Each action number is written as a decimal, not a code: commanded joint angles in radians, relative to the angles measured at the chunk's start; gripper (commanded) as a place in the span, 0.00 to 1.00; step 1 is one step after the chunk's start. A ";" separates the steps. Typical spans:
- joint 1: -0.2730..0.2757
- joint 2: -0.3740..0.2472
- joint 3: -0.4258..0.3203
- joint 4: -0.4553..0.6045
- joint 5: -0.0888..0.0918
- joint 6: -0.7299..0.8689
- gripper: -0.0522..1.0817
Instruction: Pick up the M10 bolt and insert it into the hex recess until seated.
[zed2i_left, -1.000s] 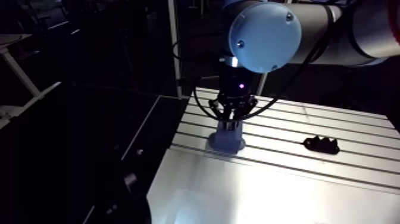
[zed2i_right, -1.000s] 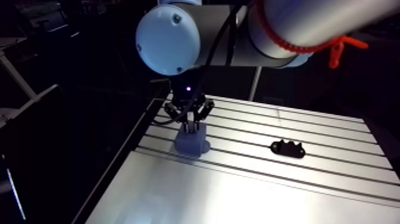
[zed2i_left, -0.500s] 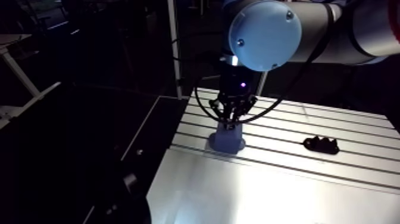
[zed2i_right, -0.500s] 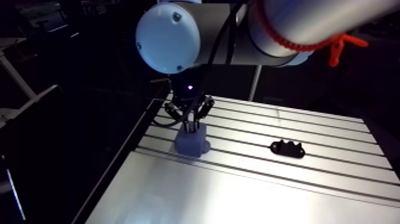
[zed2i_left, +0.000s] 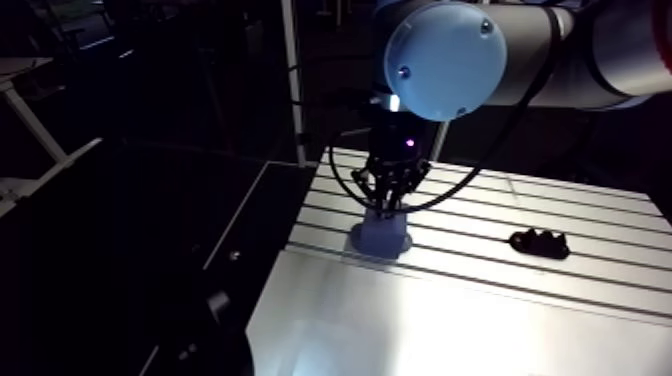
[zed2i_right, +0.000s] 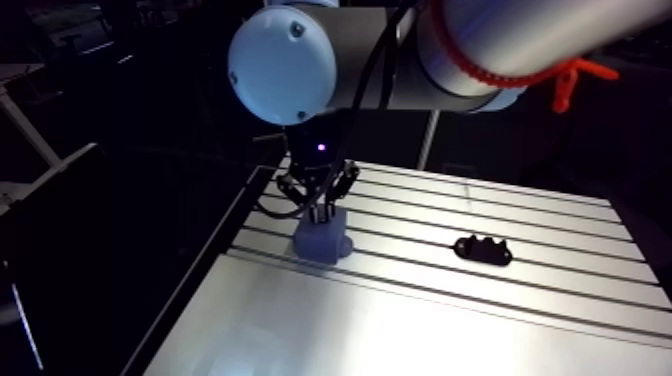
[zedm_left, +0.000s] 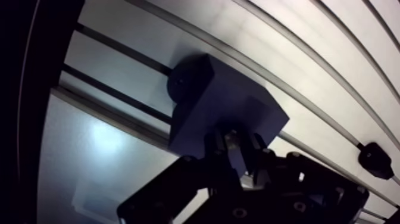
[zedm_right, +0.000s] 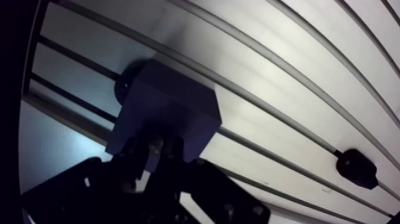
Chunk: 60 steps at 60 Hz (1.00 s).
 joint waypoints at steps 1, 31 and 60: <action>0.000 0.000 -0.001 0.000 0.000 -0.028 0.68; -0.002 -0.007 0.002 -0.001 0.000 -0.074 0.68; 0.000 -0.026 0.001 -0.003 0.012 -0.098 0.05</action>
